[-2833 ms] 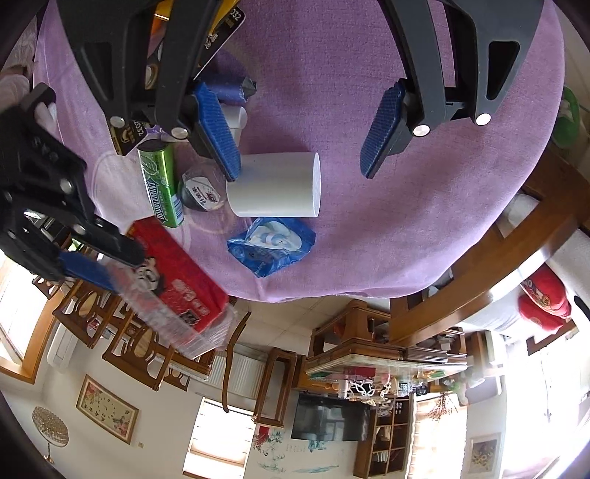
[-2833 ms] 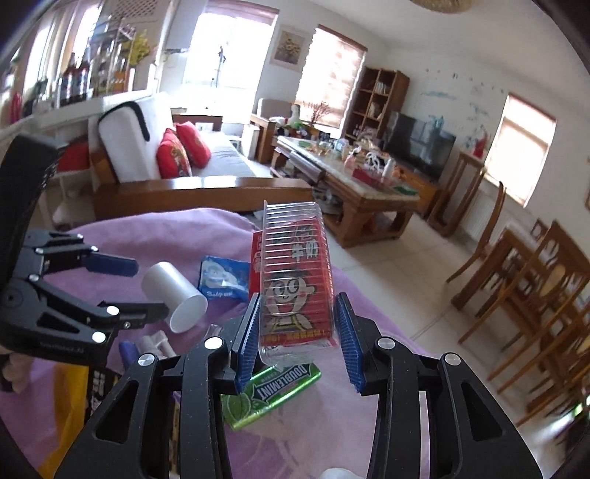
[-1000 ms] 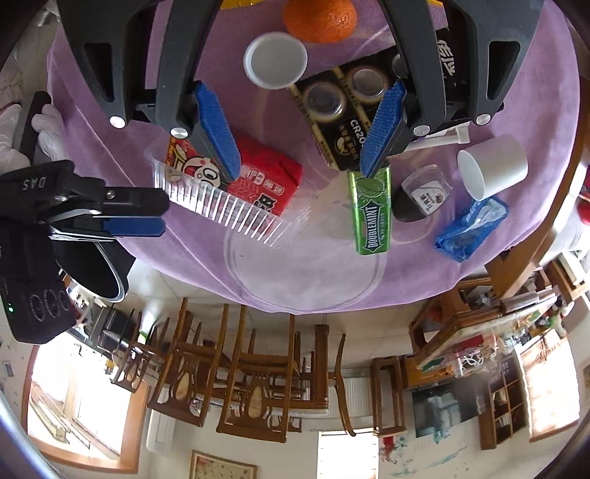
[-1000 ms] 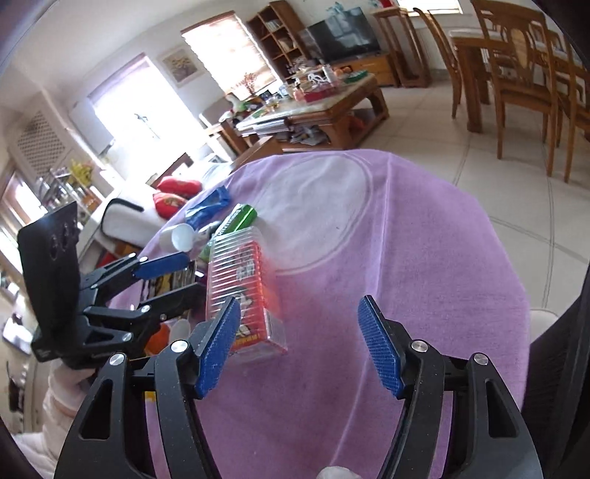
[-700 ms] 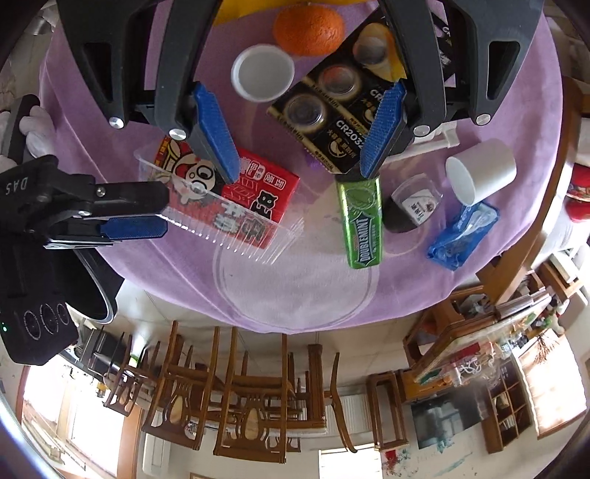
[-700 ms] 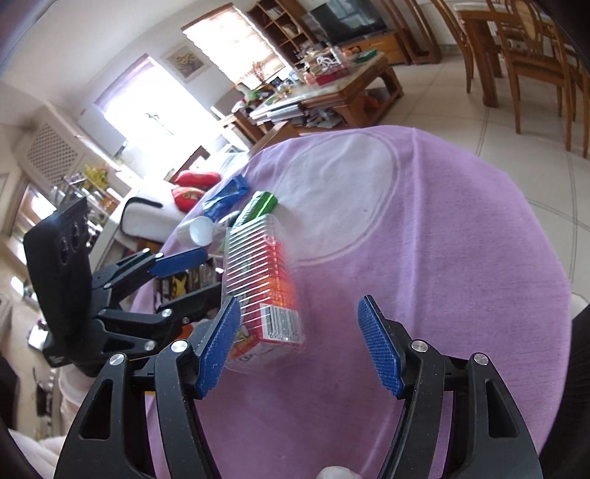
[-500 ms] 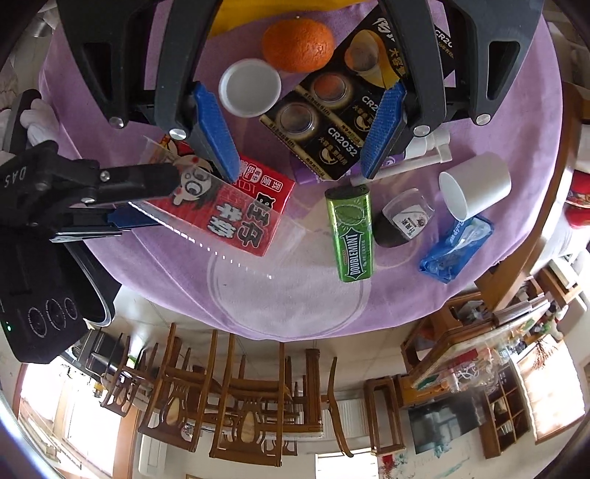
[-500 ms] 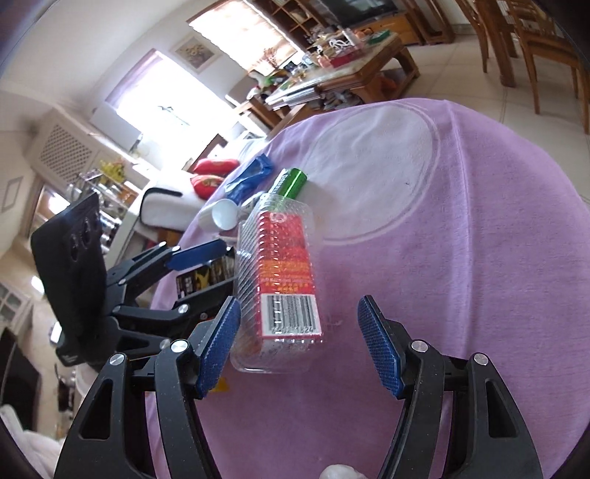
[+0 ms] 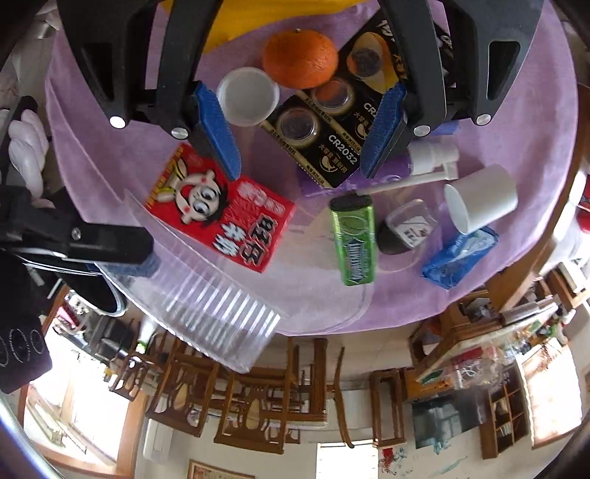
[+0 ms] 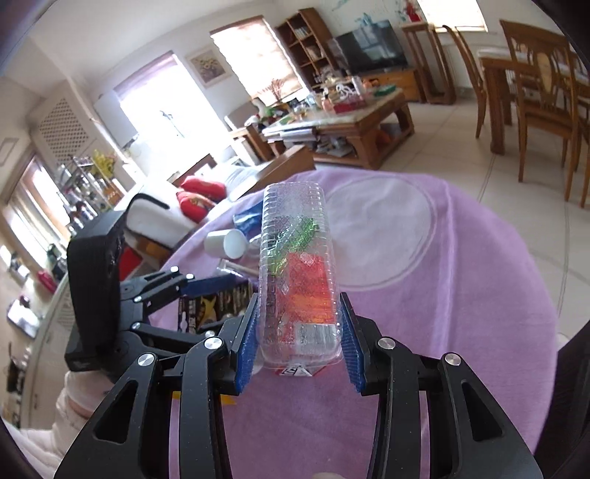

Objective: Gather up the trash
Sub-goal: 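Grasp the red milk box with left tool while right tool lifts the clear tray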

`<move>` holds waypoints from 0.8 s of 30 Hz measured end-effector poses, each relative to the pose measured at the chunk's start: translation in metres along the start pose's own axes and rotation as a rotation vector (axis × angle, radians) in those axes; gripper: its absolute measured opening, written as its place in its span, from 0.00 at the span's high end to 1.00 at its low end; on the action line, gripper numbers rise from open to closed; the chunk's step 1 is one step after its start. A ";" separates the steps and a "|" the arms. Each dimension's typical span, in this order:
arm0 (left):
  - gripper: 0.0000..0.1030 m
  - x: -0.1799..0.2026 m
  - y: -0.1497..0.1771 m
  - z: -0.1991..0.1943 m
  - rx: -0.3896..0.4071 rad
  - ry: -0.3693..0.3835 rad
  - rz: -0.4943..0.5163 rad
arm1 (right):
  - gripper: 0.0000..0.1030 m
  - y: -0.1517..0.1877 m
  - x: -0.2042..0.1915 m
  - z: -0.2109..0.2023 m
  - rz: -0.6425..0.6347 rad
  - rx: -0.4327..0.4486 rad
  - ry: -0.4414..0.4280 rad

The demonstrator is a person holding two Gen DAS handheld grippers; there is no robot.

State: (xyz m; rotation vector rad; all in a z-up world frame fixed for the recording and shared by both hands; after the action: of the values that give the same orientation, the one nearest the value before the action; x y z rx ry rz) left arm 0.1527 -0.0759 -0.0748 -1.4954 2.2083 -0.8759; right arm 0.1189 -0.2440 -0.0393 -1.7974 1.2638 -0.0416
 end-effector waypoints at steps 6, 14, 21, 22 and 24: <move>0.34 0.023 -0.007 -0.005 0.029 0.044 -0.004 | 0.61 0.003 0.017 -0.014 0.055 0.046 0.009; 0.34 0.057 -0.022 0.017 -0.006 0.055 -0.060 | 0.61 0.014 0.050 -0.056 0.100 0.108 0.025; 0.28 0.079 -0.037 0.032 -0.034 -0.066 -0.137 | 0.60 0.031 0.074 -0.093 0.118 0.156 0.028; 0.25 0.080 -0.038 0.034 -0.041 -0.087 -0.151 | 0.60 0.034 0.078 -0.099 0.117 0.162 0.027; 0.23 0.084 -0.040 0.039 -0.050 -0.139 -0.176 | 0.60 0.037 0.080 -0.106 0.116 0.166 0.028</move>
State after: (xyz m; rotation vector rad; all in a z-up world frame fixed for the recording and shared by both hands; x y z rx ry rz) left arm 0.1706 -0.1744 -0.0726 -1.7396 2.0375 -0.7484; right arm 0.0778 -0.3761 -0.0376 -1.5845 1.3426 -0.1045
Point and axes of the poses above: each gripper's, at about its wrist camera, not at the fingertips, and z roughly the way its jaws point, x to its right, y to its underside, the point moved 4 cm from there along z, roughly the way its jaws point, and after that the axes turned 2 degrees about x, right-handed, at the moved point
